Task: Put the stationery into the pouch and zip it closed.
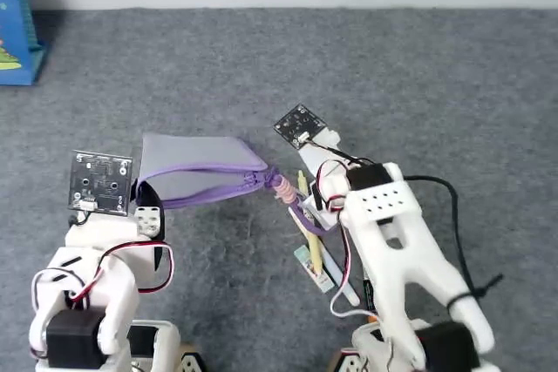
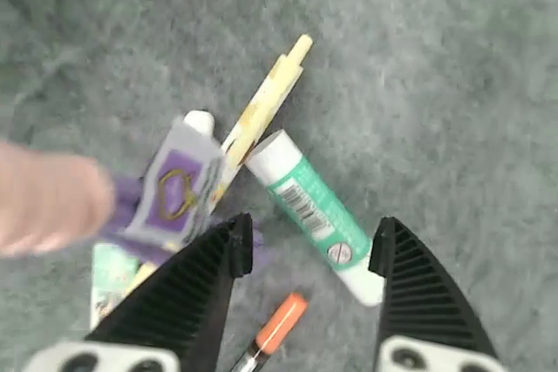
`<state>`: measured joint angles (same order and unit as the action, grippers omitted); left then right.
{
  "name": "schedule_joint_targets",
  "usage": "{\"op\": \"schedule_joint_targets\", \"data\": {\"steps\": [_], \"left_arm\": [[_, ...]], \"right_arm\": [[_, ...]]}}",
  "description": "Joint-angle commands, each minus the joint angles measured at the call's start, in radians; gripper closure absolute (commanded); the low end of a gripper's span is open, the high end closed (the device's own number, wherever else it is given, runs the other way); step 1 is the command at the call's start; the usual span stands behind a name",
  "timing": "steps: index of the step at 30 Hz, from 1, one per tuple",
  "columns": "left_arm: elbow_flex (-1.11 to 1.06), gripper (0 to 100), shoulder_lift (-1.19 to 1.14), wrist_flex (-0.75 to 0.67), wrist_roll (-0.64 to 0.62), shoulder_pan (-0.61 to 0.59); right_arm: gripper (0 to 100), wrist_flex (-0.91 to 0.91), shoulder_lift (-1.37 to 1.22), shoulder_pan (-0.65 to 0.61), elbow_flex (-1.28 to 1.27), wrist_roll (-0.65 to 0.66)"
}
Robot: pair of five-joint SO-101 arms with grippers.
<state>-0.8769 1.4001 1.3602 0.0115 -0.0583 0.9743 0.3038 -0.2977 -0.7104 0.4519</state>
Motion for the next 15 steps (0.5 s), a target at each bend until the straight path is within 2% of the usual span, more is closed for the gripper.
{"op": "schedule_joint_targets", "data": {"steps": [1,9,12,15], "left_arm": [[0.013,99,-0.008,-0.006,-0.011,-0.006],[0.013,99,-0.008,-0.005,-0.011,-0.006],[0.012,99,-0.008,-0.005,-0.011,-0.006],[0.012,99,-0.008,-0.005,-0.011,-0.006]], "right_arm": [[77.2,-0.071,-0.051,0.004,0.012,0.017],[77.8,-0.105,-0.209,0.019,0.044,0.087],[85.2,-0.105,-0.274,0.065,0.1,0.106],[96.9,-0.107,-0.351,0.09,0.15,0.155]]}}
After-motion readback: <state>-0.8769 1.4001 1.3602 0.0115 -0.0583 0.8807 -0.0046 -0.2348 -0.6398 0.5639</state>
